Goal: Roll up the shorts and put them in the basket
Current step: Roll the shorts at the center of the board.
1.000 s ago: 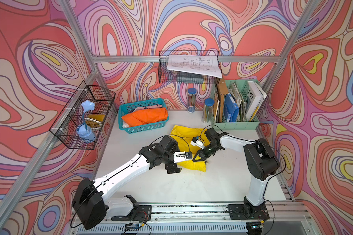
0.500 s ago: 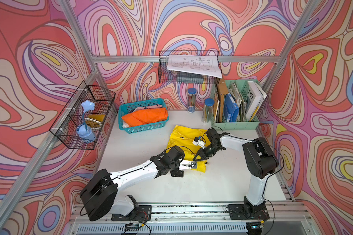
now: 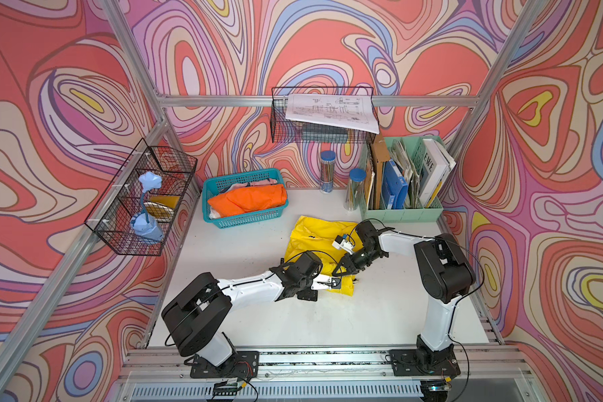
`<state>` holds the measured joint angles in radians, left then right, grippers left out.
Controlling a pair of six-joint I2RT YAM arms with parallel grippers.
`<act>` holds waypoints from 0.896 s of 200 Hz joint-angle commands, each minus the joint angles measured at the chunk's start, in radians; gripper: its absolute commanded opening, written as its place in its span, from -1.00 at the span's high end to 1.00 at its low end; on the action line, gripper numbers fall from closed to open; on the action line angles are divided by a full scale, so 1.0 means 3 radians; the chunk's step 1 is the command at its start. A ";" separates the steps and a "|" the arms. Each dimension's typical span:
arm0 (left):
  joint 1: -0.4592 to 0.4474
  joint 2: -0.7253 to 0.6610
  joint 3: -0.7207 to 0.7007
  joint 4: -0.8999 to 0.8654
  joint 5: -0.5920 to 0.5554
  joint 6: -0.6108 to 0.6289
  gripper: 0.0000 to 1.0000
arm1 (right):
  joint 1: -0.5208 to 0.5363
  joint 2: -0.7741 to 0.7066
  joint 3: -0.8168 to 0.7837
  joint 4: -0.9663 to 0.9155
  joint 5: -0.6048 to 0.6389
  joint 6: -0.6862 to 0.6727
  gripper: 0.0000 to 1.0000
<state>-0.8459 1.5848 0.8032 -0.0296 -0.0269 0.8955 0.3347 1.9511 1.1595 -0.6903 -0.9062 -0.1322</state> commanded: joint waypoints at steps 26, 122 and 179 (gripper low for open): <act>0.0008 0.0194 0.0033 0.0242 -0.0098 0.0066 -0.97 | -0.0016 0.0122 -0.0052 -0.0284 0.0075 -0.0245 1.00; 0.0232 0.0379 0.0129 0.0094 0.0143 -0.0009 -0.83 | -0.0017 0.0129 -0.0059 -0.0245 0.0064 -0.0240 1.00; 0.0268 0.0496 0.0274 -0.0240 0.0252 -0.0009 0.34 | -0.0018 0.0100 -0.0117 -0.0183 0.0068 -0.0274 0.81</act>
<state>-0.7879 1.7016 0.8570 0.0036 0.0513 0.9085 0.3275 1.9640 1.1576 -0.7258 -0.9291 -0.1932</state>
